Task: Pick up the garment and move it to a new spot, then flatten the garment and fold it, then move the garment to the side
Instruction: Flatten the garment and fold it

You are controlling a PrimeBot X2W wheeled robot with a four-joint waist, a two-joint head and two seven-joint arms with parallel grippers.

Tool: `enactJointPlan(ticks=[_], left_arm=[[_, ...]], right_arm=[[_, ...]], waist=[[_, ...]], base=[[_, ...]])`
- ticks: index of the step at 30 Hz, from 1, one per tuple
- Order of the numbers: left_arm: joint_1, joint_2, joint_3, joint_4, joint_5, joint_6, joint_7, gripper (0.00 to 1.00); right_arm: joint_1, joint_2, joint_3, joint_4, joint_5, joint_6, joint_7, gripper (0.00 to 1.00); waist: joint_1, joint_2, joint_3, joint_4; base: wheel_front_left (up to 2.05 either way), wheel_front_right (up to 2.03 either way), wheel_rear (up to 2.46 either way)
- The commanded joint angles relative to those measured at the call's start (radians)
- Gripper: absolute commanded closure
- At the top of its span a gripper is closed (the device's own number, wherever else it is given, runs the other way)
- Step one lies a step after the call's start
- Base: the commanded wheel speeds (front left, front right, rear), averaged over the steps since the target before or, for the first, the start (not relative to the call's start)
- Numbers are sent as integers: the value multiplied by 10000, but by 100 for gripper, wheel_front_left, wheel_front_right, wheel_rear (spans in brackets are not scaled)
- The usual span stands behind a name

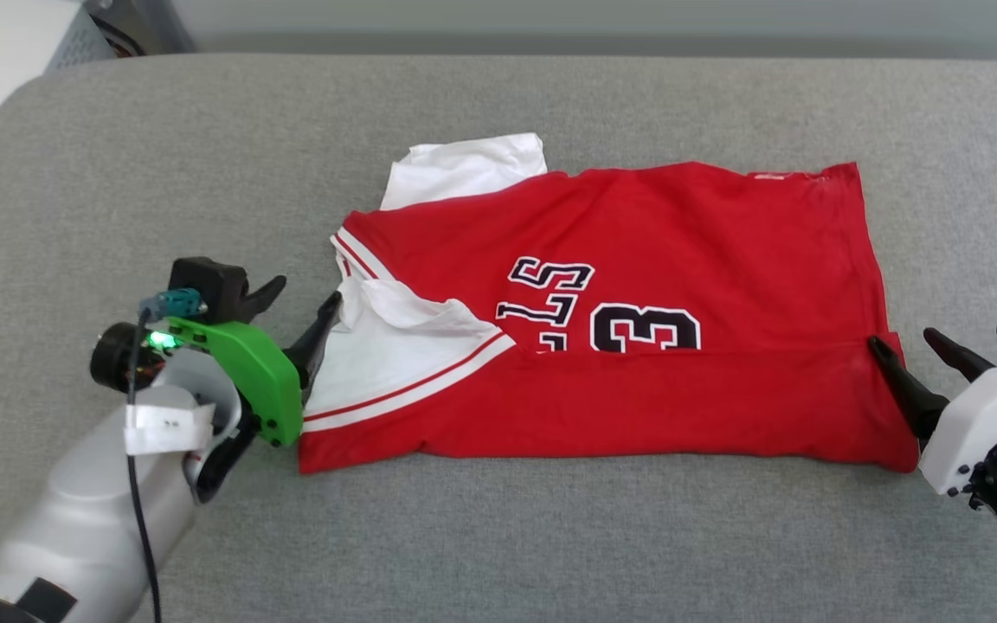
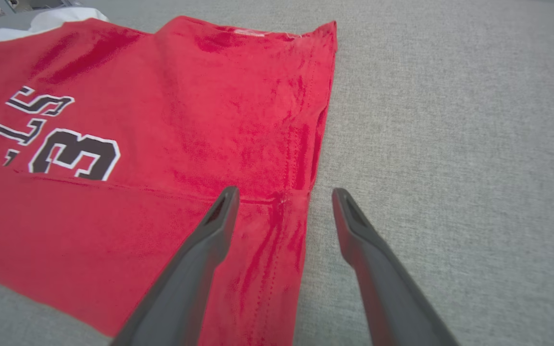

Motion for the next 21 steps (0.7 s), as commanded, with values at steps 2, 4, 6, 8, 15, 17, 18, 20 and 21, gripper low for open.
enactJointPlan(ticks=[2,4,6,8,15,17,18,20,21], left_arm=[[-417,406,-80,-291,-161,-28,265,0],[-576,667,-102,-565,-339,-28,614,0],[-696,830,-84,-883,-690,-28,1160,0],[-786,996,-134,-1157,-1124,-28,2035,0],[-1034,1359,-522,-1908,-2635,-28,5508,0],[-1045,1400,-719,-1977,-2838,-28,6276,0],[-1027,1392,-781,-1990,-2944,-28,6561,0],[-993,1361,-953,-2003,-3038,-27,7052,0],[-963,1339,-1052,-1992,-3041,-22,7243,0]], right_arm=[[335,-39,-204,-322,6,-7,-101,0],[531,-20,-372,-565,-31,-7,-50,0],[687,24,-538,-772,-89,-7,34,0],[809,90,-684,-975,-159,-7,147,0],[1041,357,-1025,-1426,-455,-7,586,0],[1070,432,-1069,-1503,-520,-7,687,0],[1084,467,-1084,-1525,-540,-7,736,0],[1097,536,-1095,-1572,-579,-7,838,0],[1094,570,-1101,-1591,-597,-7,881,0]], waist=[[-1,0,-545,249],[-1,0,-680,283],[-1,0,-792,326],[-1,0,-867,345],[-1,0,-978,326],[-1,0,-973,279],[-1,0,-968,256],[-1,0,-945,194],[-1,0,-925,157]], base=[[0,0,0],[0,0,0],[0,0,0],[0,0,0],[0,0,0],[0,0,0],[0,0,0],[0,0,0],[0,0,0]])
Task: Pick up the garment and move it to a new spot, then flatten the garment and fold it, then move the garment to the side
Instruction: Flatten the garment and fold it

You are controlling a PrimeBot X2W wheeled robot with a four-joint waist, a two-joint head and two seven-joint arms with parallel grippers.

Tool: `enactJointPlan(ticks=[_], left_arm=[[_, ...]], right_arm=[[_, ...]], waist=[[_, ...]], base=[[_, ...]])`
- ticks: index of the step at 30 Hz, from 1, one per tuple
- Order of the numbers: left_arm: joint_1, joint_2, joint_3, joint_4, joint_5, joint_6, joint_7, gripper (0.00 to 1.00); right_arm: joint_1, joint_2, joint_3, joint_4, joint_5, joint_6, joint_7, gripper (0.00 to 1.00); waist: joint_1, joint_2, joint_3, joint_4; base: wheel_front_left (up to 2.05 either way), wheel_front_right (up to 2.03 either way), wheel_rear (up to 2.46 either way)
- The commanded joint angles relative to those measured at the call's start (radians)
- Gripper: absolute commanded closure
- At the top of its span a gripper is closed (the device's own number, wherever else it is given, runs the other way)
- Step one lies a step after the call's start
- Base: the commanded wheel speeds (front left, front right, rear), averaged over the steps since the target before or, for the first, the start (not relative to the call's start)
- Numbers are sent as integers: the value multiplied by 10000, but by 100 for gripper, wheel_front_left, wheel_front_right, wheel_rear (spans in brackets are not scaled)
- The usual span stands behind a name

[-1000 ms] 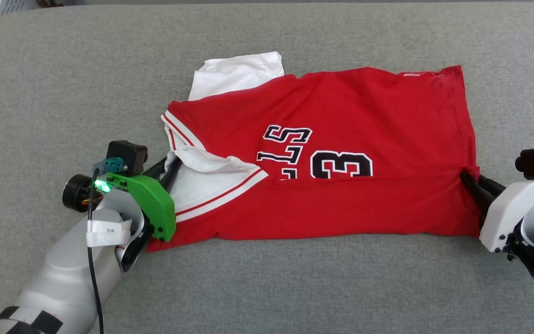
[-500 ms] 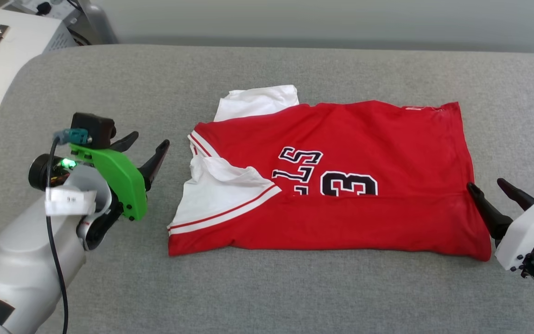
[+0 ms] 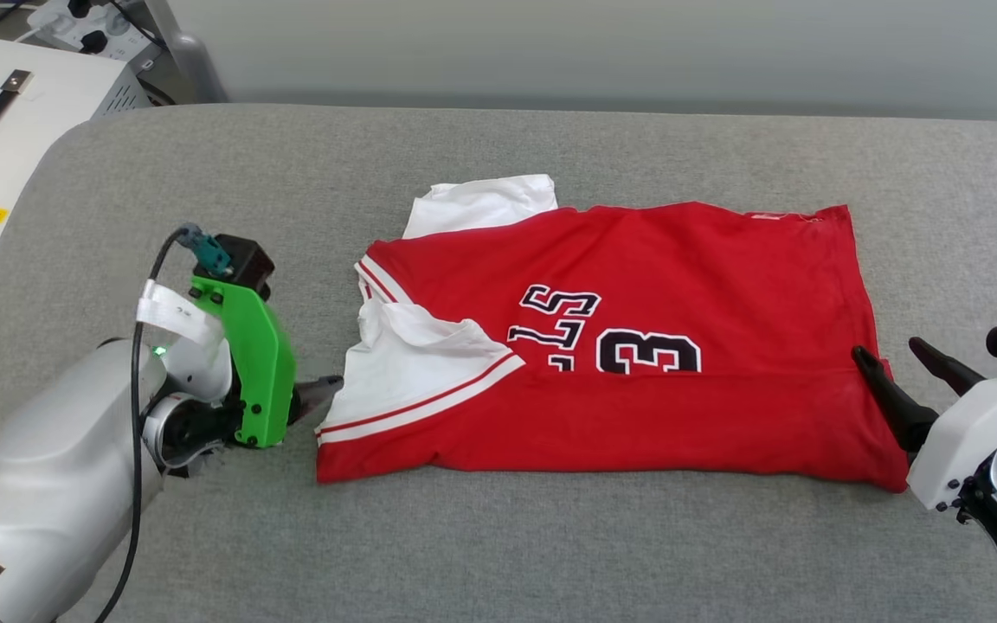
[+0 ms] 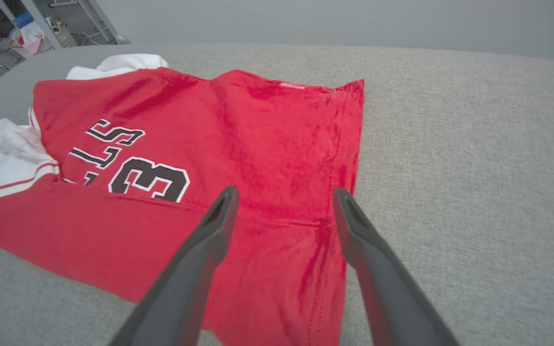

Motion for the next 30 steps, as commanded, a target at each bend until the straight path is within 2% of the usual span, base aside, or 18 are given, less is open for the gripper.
enactJointPlan(ticks=[1,11,21,22,23,30], left_arm=[[-30,-61,-75,41,-77,-2,139,0],[539,-319,-759,565,-13,11,844,0],[1064,-901,-1015,1159,-103,-9,590,0],[1076,-930,-1035,1153,-114,-13,564,7],[1070,-937,-1062,1131,-55,-17,425,100],[1082,-749,-1055,703,-5,-26,-330,100]], right_arm=[[119,86,-31,-67,-64,-7,63,0],[-108,245,-22,-101,-128,-7,285,0],[-395,327,47,-70,-149,-7,337,0],[-425,313,36,-69,-154,-7,339,0],[-456,291,28,-72,-159,-7,347,0],[-654,-143,-83,-251,-206,-7,643,0]], waist=[[0,0,49,-76],[0,0,400,-436],[0,0,600,-589],[0,0,577,-590],[0,0,546,-585],[0,0,208,-469]], base=[[0,0,0],[0,0,0],[0,0,0],[0,0,0],[0,0,0],[0,0,0]])
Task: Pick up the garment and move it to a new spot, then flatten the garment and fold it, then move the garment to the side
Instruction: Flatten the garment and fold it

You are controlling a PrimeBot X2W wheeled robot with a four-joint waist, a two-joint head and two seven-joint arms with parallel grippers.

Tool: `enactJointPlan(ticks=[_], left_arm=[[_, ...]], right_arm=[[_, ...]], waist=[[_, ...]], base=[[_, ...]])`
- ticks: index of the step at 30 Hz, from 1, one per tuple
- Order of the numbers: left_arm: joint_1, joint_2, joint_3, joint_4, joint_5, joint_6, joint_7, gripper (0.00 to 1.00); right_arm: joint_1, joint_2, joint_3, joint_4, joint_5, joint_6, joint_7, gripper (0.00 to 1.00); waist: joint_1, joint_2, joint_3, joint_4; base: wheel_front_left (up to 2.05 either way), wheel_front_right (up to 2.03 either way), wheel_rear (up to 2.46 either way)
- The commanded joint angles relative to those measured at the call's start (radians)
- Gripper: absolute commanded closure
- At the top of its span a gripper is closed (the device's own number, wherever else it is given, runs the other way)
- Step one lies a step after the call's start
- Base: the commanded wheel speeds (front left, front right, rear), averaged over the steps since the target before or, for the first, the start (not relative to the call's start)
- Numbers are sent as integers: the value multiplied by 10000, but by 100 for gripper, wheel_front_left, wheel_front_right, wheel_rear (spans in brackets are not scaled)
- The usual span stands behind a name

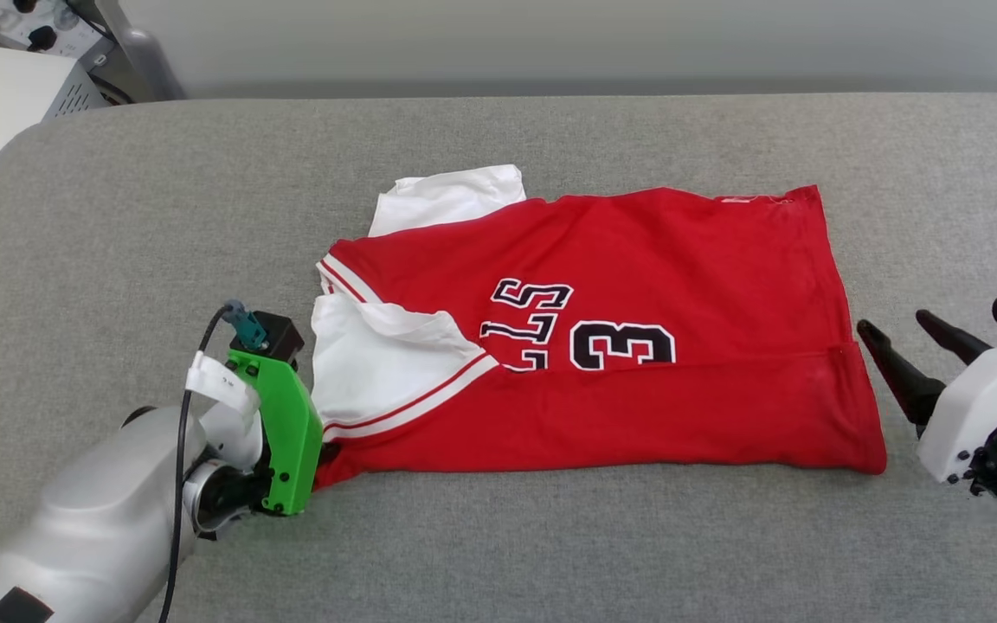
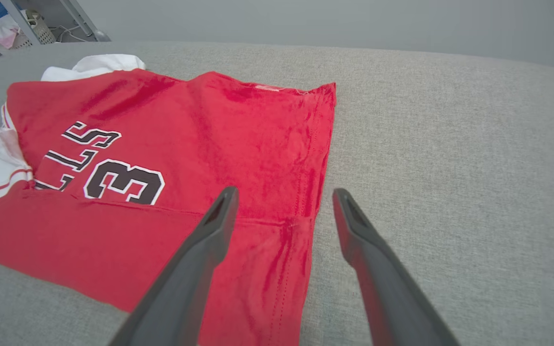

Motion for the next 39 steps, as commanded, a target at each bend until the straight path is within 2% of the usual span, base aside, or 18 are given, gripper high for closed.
enactJointPlan(ticks=[1,6,13,19,30,36,37,38,39], left_arm=[[312,-94,-142,-219,73,-30,-181,100],[231,378,-48,-851,280,-31,-890,100],[243,788,-5,-1606,499,-10,-1302,100],[189,854,-34,-2026,690,117,-1418,100],[279,954,-119,-2466,908,245,-1619,100],[474,974,-155,-2460,899,243,-1785,100],[508,979,-161,-2458,890,247,-1799,100],[552,984,-164,-2450,876,252,-1825,100],[590,991,-167,-2440,863,252,-1845,100]], right_arm=[[-215,-190,-70,-111,-89,-7,169,0],[-324,-880,-31,-414,11,-7,1349,0],[-521,-1860,538,-835,774,-7,4013,0],[-686,-1746,814,-511,936,-7,5304,0],[-570,-805,1811,1394,307,-7,5046,0],[-416,-450,2535,2131,524,-7,4536,0],[-435,-447,2593,2165,562,-7,4423,50],[-475,-474,2630,2194,603,-7,4230,93],[-503,-514,2664,2213,645,-7,4098,100]], waist=[[0,0,-124,75],[0,0,-271,210],[0,0,-247,391],[0,0,-32,550],[0,0,421,738],[0,0,458,734],[0,0,438,720],[0,0,401,702],[0,0,363,690]], base=[[0,0,0],[0,0,0],[0,0,0],[0,0,0],[0,0,0],[0,0,0],[0,0,0],[0,0,0],[0,0,0]])
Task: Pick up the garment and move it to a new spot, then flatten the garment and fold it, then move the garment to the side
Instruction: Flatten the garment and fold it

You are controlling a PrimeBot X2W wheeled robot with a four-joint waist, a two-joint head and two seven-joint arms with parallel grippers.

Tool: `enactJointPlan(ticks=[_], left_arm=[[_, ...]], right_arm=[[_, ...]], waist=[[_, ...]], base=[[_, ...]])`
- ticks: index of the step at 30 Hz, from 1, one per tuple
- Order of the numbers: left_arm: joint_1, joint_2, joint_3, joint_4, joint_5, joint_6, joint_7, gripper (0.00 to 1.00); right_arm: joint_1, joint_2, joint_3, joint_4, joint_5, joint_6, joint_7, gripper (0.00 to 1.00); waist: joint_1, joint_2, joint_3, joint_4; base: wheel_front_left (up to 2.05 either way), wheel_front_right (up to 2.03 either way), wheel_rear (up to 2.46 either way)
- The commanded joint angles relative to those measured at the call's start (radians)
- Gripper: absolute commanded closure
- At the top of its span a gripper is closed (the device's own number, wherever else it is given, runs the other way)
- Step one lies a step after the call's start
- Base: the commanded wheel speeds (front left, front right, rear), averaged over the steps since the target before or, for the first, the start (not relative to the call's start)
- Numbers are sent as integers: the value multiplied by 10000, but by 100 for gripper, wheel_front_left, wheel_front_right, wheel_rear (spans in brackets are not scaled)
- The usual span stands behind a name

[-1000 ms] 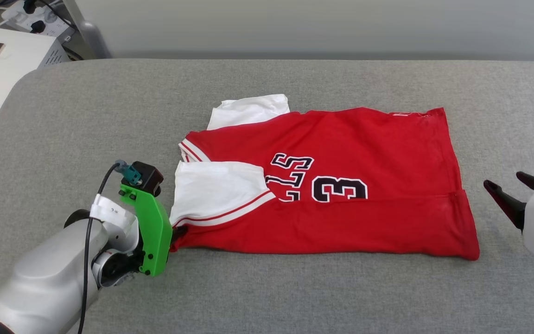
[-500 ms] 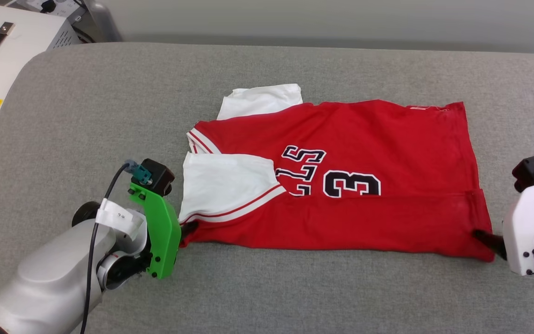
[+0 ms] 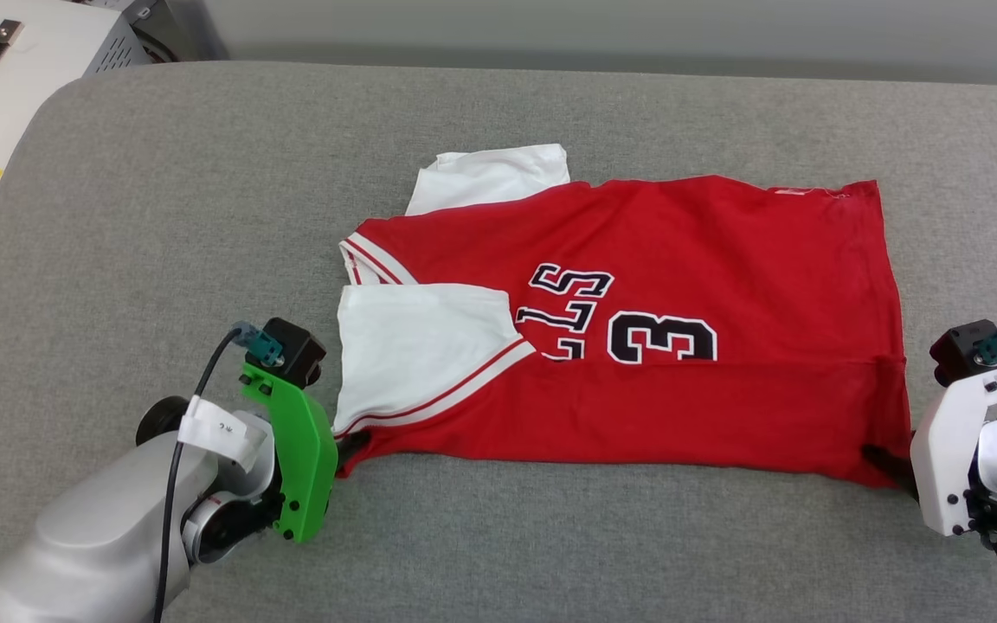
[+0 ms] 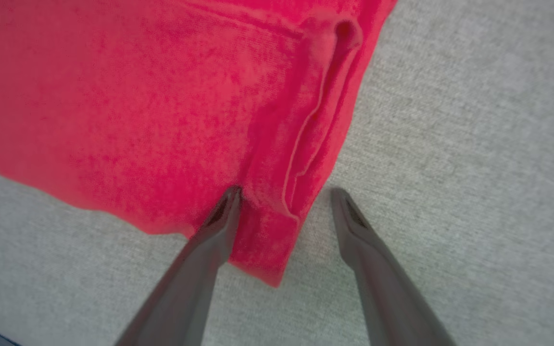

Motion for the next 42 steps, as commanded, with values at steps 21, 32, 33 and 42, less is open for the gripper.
enactJointPlan(ticks=[21,32,33,42], left_arm=[[1481,962,49,-1049,-539,435,-426,100],[2316,1073,-204,-1565,-713,919,-474,100],[2357,1028,-223,-1499,-729,923,-481,100],[2343,586,-160,-604,-616,869,-971,0]], right_arm=[[2275,-960,-1193,-2191,989,8,-1124,100],[3799,-581,-2509,-2537,924,8,-279,100],[3820,-448,-2579,-2456,915,8,-261,100],[3577,439,-2698,-1761,464,8,-848,0]], waist=[[1,0,-1608,-203],[1,0,-1564,-321],[1,0,-1515,-328],[1,0,-1384,-277]], base=[[0,0,0],[0,0,0],[0,0,0],[0,0,0]])
